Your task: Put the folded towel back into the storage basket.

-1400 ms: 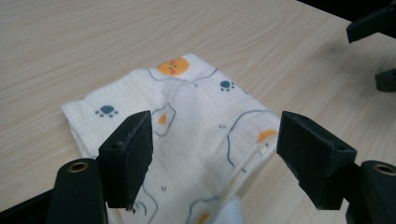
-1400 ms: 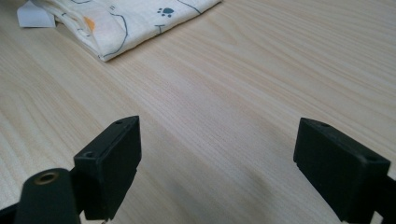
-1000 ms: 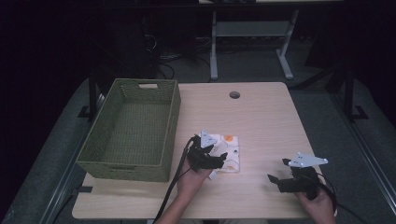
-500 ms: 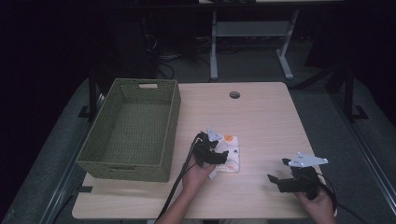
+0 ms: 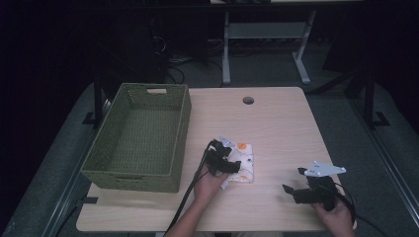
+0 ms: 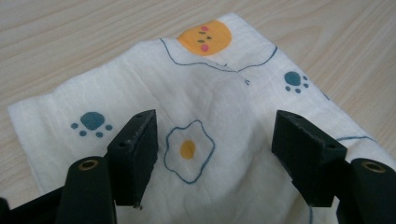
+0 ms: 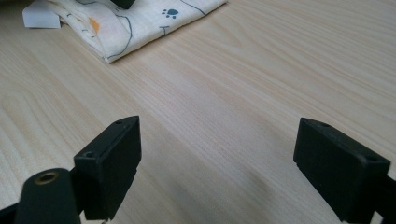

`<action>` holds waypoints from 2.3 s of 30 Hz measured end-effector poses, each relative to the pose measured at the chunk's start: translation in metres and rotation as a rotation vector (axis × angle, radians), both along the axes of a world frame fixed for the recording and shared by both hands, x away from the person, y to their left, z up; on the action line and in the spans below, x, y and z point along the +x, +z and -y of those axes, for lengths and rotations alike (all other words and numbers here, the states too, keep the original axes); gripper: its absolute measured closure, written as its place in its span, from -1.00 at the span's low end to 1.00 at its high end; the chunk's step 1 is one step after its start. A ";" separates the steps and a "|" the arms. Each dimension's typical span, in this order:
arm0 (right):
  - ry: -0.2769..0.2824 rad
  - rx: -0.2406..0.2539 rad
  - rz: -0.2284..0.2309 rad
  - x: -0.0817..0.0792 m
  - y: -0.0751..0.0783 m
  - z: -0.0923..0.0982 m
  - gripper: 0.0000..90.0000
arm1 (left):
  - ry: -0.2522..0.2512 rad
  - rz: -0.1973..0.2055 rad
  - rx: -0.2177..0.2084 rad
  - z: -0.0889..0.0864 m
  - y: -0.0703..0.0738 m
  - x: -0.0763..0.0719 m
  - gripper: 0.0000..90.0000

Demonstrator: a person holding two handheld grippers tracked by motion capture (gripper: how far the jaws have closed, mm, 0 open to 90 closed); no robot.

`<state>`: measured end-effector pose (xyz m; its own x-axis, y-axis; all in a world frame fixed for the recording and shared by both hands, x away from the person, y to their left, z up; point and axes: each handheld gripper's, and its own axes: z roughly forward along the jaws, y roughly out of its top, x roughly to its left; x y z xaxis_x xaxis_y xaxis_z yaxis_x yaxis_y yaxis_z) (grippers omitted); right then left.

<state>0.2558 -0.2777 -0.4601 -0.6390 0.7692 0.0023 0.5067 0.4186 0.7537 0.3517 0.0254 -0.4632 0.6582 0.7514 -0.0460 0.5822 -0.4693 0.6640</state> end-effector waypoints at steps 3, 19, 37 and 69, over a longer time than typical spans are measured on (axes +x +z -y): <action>0.001 0.005 0.002 0.000 0.000 0.000 -0.67 | -0.002 0.005 0.021 0.001 0.000 -0.001 -0.25; 0.000 0.001 0.011 -0.001 0.001 -0.001 -0.67 | -0.005 0.029 0.050 0.000 0.001 -0.001 0.33; -0.001 0.009 0.011 -0.001 0.002 0.001 -0.67 | -0.007 -0.006 0.004 -0.009 0.002 0.002 0.82; -0.006 0.011 0.011 -0.001 0.003 0.003 -0.67 | -0.032 -0.025 -0.112 -0.017 0.043 0.000 0.85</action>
